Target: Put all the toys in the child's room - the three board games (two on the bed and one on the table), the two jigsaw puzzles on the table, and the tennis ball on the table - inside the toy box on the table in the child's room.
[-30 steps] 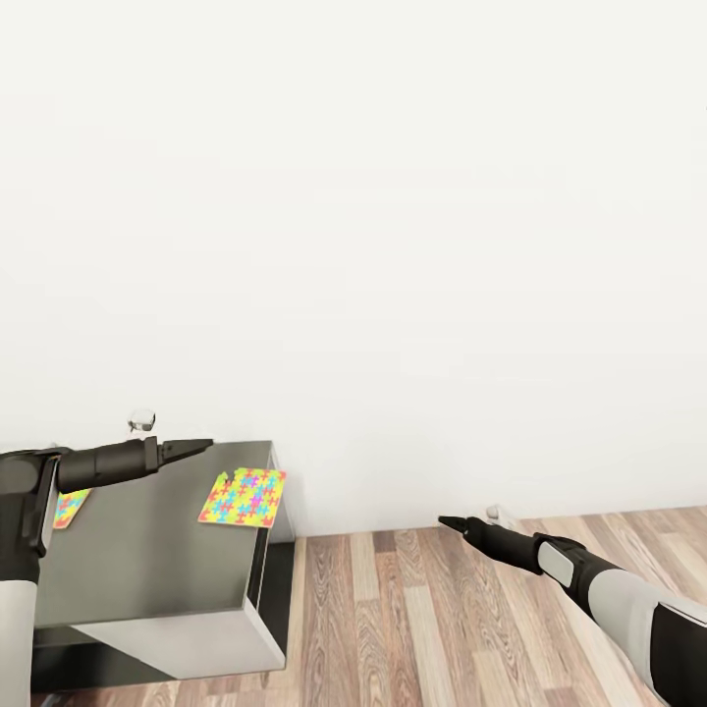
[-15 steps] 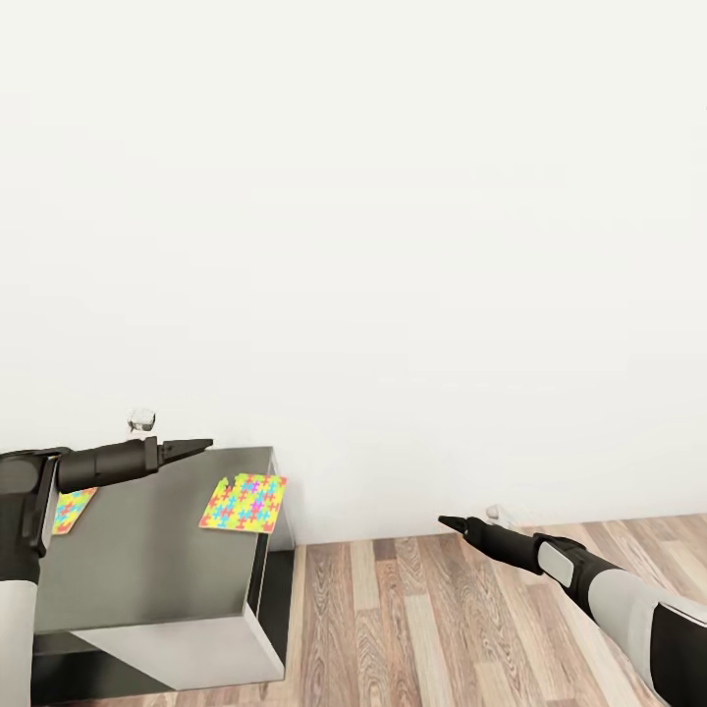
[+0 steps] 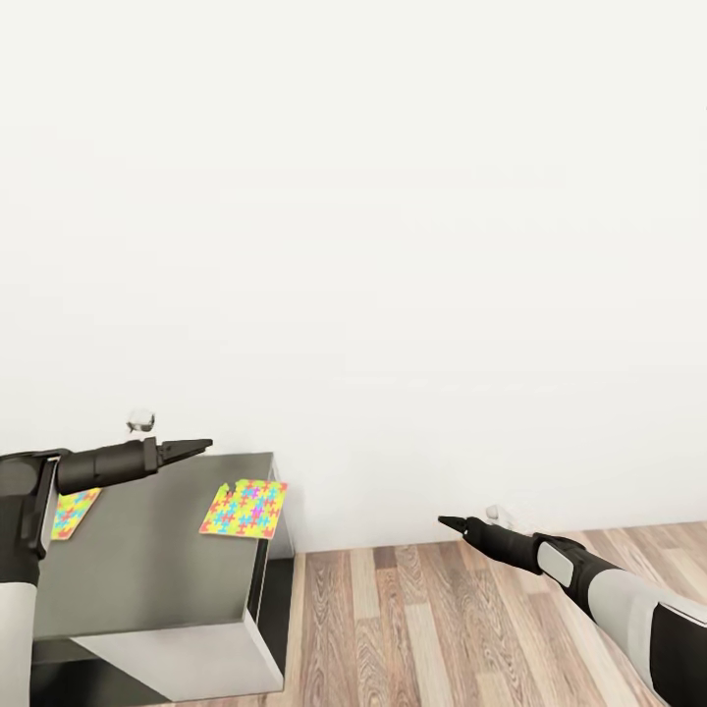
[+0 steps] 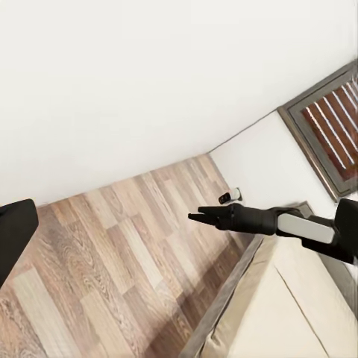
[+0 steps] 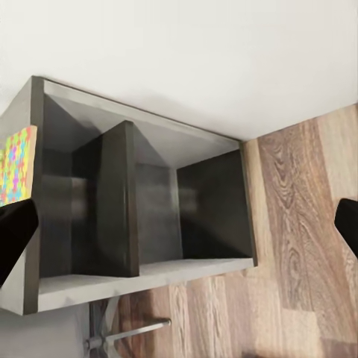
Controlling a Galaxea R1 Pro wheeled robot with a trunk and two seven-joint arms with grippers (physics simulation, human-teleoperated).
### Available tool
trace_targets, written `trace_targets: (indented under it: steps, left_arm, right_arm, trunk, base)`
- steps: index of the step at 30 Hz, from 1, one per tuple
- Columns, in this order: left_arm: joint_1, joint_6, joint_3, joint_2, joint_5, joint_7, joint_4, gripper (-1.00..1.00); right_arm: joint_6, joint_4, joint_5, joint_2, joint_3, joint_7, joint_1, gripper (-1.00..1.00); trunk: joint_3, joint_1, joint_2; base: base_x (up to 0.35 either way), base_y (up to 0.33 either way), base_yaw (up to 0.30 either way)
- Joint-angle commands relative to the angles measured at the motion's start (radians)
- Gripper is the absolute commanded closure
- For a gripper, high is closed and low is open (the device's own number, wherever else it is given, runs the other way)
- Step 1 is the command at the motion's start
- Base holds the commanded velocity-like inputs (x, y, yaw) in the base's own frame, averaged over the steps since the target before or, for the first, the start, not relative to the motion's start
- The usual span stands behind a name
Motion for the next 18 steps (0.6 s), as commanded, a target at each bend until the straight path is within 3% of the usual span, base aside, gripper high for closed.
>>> trace_targets:
  steps: [1,9,18]
  left_arm:
    - [0.001,0.01,0.001,0.0,-0.001,-0.009,-0.001,-1.0]
    - [0.024,0.009,0.001,0.001,0.086,-0.009,-0.001,-1.0]
    - [0.033,0.007,0.0,0.001,0.113,-0.009,-0.001,-1.0]
  right_arm:
    - [0.008,-0.001,-0.011,-0.001,0.006,0.001,-0.001,-1.0]
    - [0.01,-0.001,-0.011,0.0,0.007,0.001,-0.001,-1.0]
    - [0.01,-0.002,-0.011,0.002,0.011,-0.003,0.0,-1.0]
  trunk:
    - [0.0,0.001,-0.002]
    - [0.013,0.001,-0.002]
    - [0.023,0.001,-0.002]
  base:
    - [0.0,0.0,0.0]
    - [0.0,0.0,0.0]
    - [0.0,0.0,0.0]
